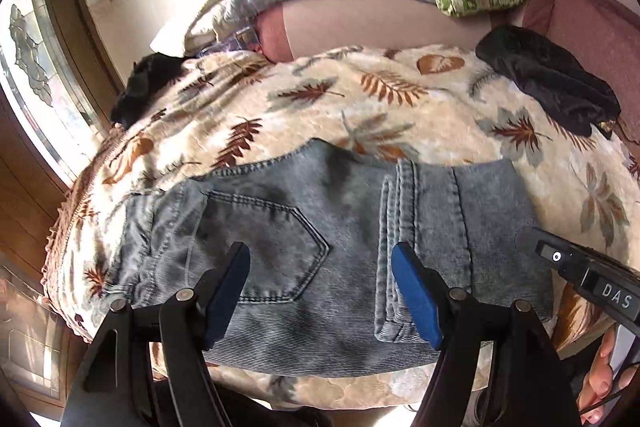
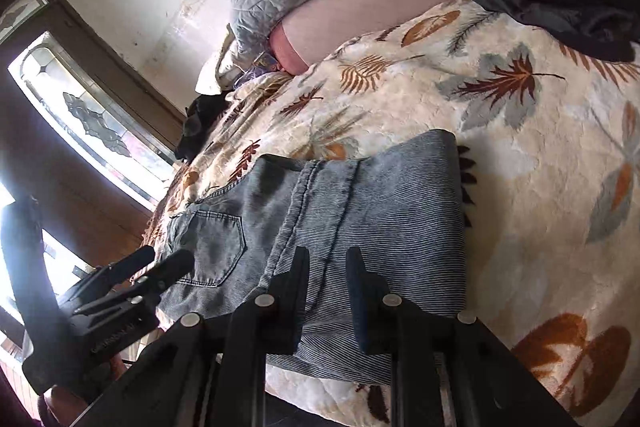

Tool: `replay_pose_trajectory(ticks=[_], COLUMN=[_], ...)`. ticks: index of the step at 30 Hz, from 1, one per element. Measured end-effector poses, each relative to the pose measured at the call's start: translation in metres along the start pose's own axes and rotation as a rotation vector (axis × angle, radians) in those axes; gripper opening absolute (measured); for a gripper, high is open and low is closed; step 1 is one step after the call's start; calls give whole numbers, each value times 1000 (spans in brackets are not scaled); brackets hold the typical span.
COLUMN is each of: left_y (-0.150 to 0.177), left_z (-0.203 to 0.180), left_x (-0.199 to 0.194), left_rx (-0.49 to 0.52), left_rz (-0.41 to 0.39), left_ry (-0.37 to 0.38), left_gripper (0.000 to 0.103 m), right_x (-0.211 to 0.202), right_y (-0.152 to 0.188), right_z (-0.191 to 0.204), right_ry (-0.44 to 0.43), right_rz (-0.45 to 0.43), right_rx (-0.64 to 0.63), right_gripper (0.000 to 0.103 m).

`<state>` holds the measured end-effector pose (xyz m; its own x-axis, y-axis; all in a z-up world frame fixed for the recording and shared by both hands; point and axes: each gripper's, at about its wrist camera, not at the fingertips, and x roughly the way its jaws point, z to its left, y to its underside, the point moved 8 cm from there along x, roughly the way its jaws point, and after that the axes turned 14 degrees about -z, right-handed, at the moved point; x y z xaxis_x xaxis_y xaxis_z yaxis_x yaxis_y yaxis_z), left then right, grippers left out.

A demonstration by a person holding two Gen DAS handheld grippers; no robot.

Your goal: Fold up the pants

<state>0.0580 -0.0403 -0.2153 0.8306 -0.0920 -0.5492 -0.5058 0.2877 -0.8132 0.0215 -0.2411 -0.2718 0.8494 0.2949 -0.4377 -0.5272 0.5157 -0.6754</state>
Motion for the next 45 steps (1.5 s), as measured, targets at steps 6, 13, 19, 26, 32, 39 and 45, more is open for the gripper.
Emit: replay_pose_trajectory(ticks=[6, 13, 19, 26, 32, 39, 45], left_y=[-16, -12, -2, 9, 17, 24, 24], left_z=[23, 44, 69, 93, 96, 97, 96], left_x=[-21, -24, -20, -9, 3, 11, 12], left_rx=[-28, -52, -76, -113, -119, -119, -112], left_rz=[-54, -52, -31, -3, 26, 50, 48], left_ry=[-27, -60, -108, -160, -170, -176, -178], left_gripper=[74, 74, 74, 74, 74, 74, 74], right_x=[12, 28, 41, 49, 58, 67, 70], right_y=[8, 20, 33, 42, 49, 59, 65], right_z=[19, 42, 66, 72, 53, 49, 46], right_ry=[-13, -49, -87, -85, -30, 0, -9], right_rz=[13, 41, 69, 95, 152, 199, 230], right_rx=[-34, -68, -123, -163, -136, -166, -166], right_gripper=[22, 22, 22, 22, 22, 23, 23])
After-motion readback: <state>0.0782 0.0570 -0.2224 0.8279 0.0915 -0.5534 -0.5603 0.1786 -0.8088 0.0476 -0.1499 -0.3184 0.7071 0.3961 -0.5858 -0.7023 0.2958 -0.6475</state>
